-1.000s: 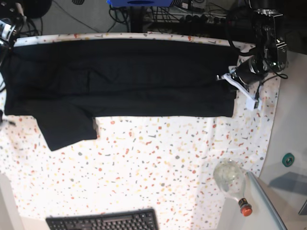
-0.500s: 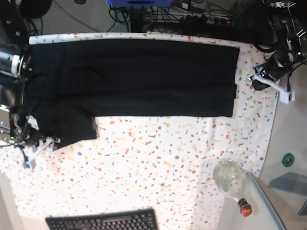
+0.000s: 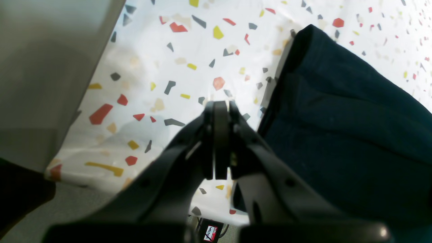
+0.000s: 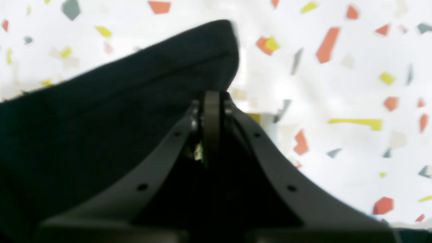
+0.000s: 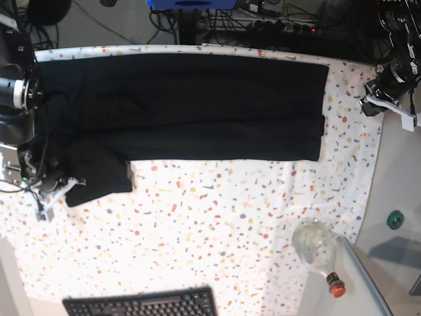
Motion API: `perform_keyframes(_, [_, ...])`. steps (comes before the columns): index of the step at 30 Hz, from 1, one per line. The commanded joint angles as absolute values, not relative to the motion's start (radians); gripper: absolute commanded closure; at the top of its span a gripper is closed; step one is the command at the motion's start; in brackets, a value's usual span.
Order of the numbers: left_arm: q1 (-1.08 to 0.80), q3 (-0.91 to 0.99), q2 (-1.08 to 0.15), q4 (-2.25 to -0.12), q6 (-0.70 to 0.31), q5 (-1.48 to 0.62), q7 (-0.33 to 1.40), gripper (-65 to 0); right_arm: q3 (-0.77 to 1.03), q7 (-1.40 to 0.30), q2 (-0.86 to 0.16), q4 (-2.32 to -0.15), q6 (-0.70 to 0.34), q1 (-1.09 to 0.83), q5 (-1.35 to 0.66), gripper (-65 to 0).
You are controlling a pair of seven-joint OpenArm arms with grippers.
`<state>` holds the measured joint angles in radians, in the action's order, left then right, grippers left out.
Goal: Layout the t-shirt on the table in an organized manner, then fold the t-shirt properly
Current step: 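Tuck the hanging sleeve under the strip with the right gripper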
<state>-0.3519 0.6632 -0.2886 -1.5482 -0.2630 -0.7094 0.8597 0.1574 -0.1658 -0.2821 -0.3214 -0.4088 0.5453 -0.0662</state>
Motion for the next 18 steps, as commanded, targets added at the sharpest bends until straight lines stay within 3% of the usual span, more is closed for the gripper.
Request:
perform_keyframes(1, [-0.348, 0.67, -0.308, -1.561, -0.266, -0.722, 0.843, 0.0, 0.16, -0.176, -0.283, -0.341, -0.418, 0.567, -0.062, 0.0])
perform_keyframes(5, [-0.348, 0.676, -0.308, -1.561, -0.266, -0.719, 0.843, 0.0, 0.16, -0.259, -0.278, -0.504, -0.423, 0.496, -0.062, 0.0])
perform_keyframes(13, [-0.341, 0.676, -0.328, -1.524, -0.266, -0.719, 0.843, 0.0, 0.162, -0.662, -0.243, -1.32, -0.423, 0.166, -0.064, 0.0])
perform_keyframes(18, [-0.321, 0.676, -0.335, -1.484, -0.266, -0.719, 0.843, 0.0, 0.229, -0.792, -0.174, -1.609, -0.423, -0.013, -0.062, 0.0])
